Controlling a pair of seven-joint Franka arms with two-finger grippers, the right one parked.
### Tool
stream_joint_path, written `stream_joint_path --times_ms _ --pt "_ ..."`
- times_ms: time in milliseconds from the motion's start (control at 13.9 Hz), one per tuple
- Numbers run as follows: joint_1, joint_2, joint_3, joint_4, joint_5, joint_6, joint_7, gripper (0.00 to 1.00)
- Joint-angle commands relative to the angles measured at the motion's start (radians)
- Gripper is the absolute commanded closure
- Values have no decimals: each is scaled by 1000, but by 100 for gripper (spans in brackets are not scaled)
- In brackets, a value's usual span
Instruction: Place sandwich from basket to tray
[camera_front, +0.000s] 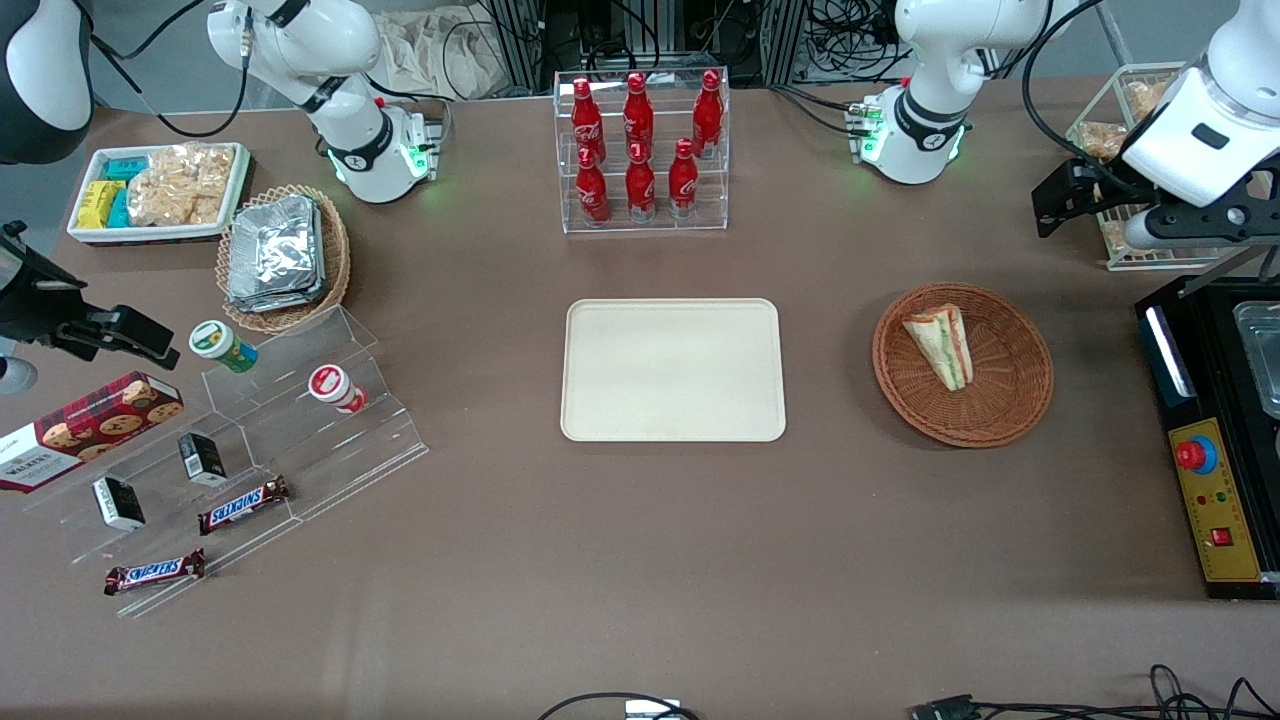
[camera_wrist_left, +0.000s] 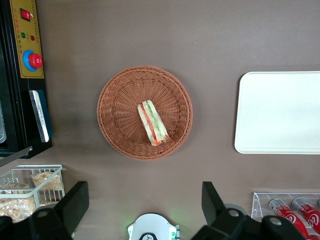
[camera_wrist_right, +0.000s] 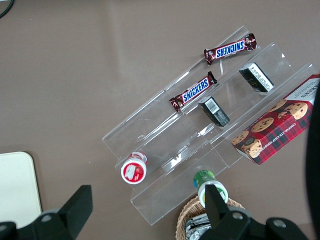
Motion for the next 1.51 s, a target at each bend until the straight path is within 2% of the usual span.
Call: stream_joint_path --times_ms 0,288,504,792,1080,1440 --pt "-2 16 -1 32 -13 -29 -20 0" --pt "-4 -16 -1 -15 -13 -97 -19 0" --pt "-5 -102 -4 -183 -27 -25 -22 0" --pt "-4 -213 -1 -484 -30 191 -22 0" --pt "-1 -173 2 -677 -38 441 -22 0" --pt "22 61 2 -689 -64 567 -22 0"
